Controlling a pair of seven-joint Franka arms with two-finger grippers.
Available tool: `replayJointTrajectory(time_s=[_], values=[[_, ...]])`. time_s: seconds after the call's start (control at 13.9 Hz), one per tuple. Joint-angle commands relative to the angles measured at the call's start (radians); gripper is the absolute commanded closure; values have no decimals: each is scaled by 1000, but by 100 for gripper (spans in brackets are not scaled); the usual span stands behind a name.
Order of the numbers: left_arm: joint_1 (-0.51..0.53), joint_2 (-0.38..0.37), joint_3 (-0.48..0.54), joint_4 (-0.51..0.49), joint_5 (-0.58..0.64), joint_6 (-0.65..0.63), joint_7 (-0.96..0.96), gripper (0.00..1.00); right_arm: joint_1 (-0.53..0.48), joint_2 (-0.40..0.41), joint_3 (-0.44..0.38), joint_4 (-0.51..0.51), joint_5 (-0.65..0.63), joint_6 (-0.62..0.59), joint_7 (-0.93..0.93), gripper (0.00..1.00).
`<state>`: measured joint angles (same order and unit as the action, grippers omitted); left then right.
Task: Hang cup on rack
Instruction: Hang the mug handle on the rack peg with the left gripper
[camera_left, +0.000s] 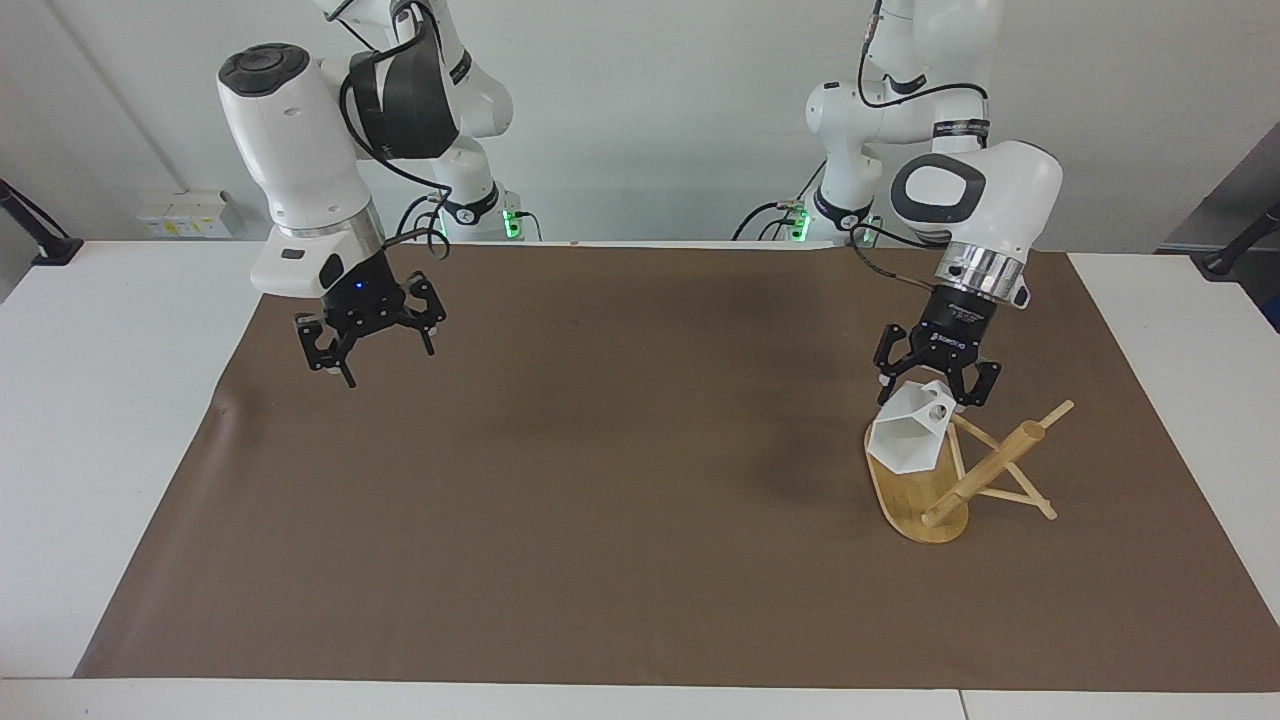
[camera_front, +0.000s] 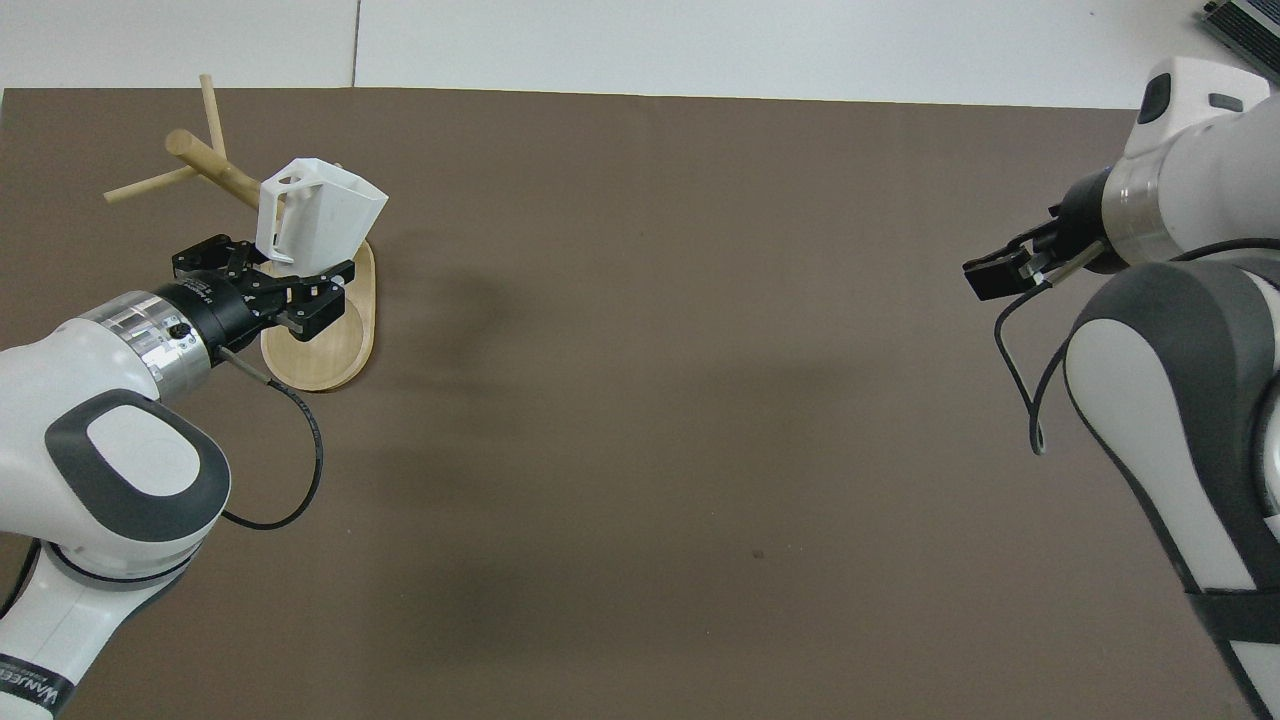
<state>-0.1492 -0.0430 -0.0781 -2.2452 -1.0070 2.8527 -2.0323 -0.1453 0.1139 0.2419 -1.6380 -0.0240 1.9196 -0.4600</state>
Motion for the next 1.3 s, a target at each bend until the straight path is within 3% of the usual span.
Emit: replayJointTrajectory(time_s=[0.0,0.36,0.72,1.22], values=[[-1,2,-2,-5,8,36,-45,100,-5,-2,-19,26,-16,-57,-20,0],[-7,12,0,-5,8,65,-74,100,-5,-2,-73,43,-43,-74,-161,0],[-3,14,0,-5,8,85,-88,100,-5,-6,-122,47,-19,-134,-154,0],[0,37,0,-5,8,112,-124,100,-5,-11,-136,53,-14,-215,104,0]])
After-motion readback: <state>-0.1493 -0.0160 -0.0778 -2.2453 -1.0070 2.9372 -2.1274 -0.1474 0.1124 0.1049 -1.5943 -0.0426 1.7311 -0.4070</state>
